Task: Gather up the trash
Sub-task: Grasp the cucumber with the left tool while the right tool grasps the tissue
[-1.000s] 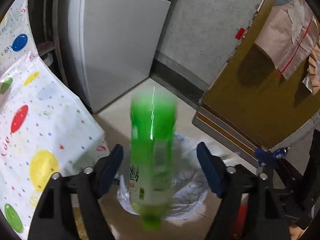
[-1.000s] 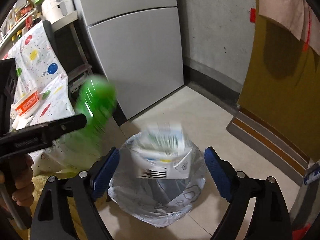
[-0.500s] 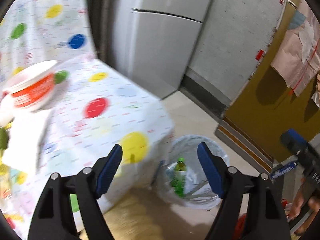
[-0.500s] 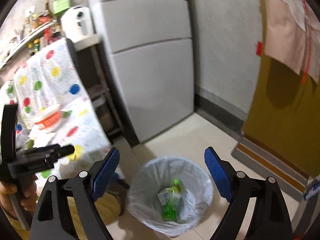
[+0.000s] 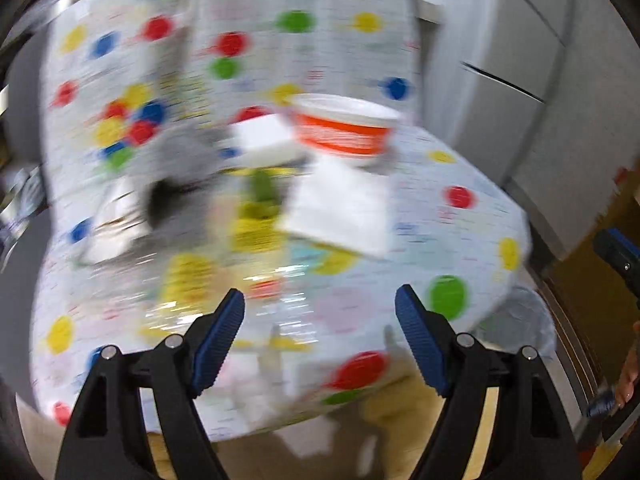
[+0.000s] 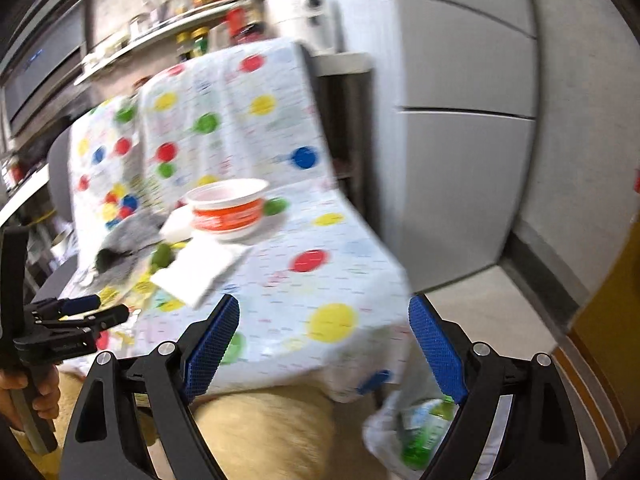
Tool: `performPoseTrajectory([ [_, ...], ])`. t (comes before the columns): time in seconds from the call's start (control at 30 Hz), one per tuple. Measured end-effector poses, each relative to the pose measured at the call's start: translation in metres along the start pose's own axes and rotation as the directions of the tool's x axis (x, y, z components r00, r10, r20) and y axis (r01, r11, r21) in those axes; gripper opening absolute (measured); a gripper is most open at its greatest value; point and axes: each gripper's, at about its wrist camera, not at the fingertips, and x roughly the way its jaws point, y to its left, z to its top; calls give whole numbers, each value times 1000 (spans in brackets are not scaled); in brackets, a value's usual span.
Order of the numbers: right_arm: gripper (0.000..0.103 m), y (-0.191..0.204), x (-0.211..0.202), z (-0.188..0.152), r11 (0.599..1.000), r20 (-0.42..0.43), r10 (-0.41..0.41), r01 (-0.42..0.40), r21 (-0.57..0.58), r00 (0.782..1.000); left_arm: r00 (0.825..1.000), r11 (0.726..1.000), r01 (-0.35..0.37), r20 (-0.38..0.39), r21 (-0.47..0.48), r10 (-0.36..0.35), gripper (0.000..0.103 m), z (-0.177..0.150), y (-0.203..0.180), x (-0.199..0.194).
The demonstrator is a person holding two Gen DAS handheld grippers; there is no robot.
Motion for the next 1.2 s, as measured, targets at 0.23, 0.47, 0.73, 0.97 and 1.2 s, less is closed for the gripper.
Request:
performPoseTrajectory([
  [0.23,86,67,61,9,985,-89,134,-143,-99,987,995,983,-101,-1,-153,102,76,-4,80,-7],
  [0.47,86,116,130,13,952,-173,199,-232,-201,965,989,967,-145,-18,-211,145,76,-6,117,4],
  [0.73,86,131,202,16,935,-290,195,-267,-233,937,986,960,-164,-29,-228,162,76,-3,131,12],
  [0.97,68,143,209,10,914,-318,179,-277,-297,931,987,961,-160,-38,-225,155,76,-5,130,17],
  [1.2,6,125,189,19,938,-260,115,-192,-290,959,986,962,-165,-30,-219,162,76,-9,128,4],
])
